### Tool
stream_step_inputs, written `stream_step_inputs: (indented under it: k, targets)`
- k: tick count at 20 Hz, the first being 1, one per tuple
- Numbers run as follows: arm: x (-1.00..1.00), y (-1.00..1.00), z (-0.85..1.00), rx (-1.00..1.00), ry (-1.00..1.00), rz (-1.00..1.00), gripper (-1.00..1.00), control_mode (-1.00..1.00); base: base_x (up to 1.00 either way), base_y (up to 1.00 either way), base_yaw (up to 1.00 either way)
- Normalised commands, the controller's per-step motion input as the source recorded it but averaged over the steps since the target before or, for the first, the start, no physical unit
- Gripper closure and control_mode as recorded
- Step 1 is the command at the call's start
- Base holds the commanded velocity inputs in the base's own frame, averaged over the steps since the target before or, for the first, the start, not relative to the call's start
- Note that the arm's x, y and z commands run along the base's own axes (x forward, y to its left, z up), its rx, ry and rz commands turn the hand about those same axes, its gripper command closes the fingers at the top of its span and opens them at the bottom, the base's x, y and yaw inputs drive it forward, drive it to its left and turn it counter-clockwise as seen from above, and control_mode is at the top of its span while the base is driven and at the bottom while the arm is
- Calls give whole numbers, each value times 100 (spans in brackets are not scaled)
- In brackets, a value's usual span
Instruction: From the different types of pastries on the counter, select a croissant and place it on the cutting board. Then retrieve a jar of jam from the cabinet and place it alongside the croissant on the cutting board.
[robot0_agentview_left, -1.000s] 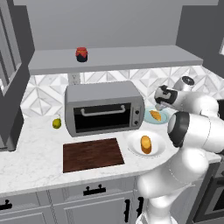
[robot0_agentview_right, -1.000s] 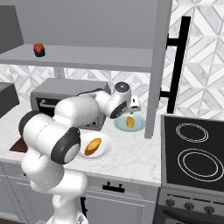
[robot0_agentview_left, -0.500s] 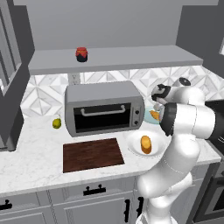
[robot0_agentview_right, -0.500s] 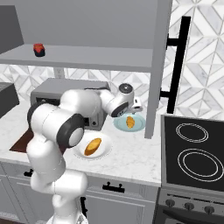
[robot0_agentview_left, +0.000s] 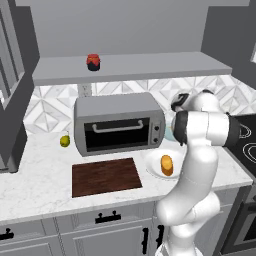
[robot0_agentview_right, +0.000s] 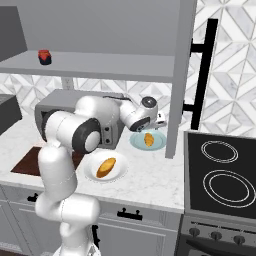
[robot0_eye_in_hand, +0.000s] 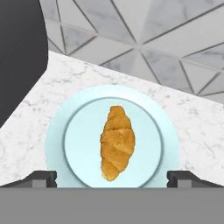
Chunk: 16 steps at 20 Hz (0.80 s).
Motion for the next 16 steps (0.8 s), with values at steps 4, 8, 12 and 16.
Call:
stream_step_inputs:
  k: [4,8,12,16]
  targets:
    - [37,-2,-33,0,0,0,-100,-100,0,0,0]
    - [35,0,-37,0,0,0,-100,-100,0,0,0]
    - [31,0,-35,0,0,0,-100,-100,0,0,0]
    - [28,-2,-36,0,0,1,-100,-100,0,0,0]
